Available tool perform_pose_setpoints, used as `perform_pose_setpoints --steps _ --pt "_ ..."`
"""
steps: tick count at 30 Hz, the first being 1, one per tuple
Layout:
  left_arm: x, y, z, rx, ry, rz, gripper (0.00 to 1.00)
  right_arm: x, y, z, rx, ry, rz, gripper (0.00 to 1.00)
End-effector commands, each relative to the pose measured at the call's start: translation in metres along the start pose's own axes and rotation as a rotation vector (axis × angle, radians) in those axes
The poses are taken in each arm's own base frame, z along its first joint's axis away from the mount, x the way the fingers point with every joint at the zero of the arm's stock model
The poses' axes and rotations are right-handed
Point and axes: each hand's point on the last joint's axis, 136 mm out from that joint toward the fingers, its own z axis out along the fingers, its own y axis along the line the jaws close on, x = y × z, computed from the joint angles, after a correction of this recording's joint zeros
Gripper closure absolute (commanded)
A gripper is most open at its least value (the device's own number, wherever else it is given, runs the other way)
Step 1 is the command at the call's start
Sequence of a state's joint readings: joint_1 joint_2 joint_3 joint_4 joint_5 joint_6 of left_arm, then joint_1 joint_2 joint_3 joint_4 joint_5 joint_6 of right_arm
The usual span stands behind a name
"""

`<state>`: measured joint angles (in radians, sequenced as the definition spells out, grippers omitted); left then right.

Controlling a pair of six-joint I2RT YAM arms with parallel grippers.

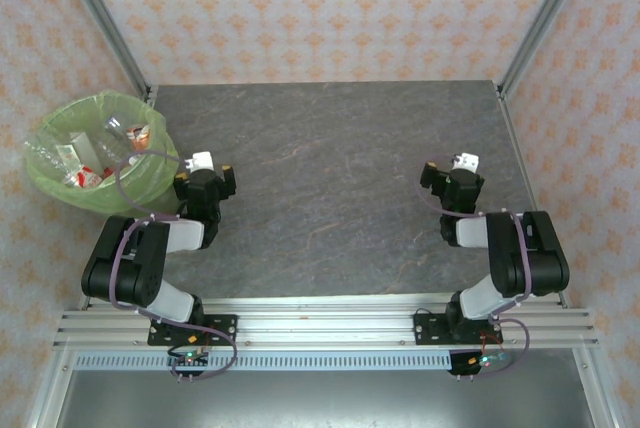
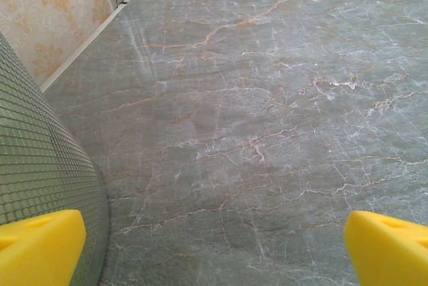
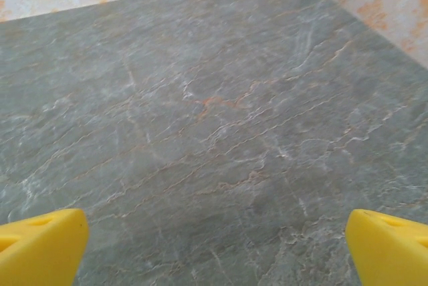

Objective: Put the plastic bottles in the bin

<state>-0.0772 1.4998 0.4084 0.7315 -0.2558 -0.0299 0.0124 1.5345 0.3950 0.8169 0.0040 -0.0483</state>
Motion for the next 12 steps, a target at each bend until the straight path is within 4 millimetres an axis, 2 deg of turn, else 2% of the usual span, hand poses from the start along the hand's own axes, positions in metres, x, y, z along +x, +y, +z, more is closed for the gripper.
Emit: perform_pose_setpoints --steps 1,12 --pt "-0.0121 0.0118 -0.0024 -0.062 -0.055 -0.041 0.00 -0.0040 0.0109 0.0006 -0.073 0.005 -0.004 0.01" --pt "-0.0126 0.0113 -0.0021 -0.060 -0.055 -0.038 0.00 -0.0041 0.0102 0.0007 -0.071 0.005 -0.004 0.01"
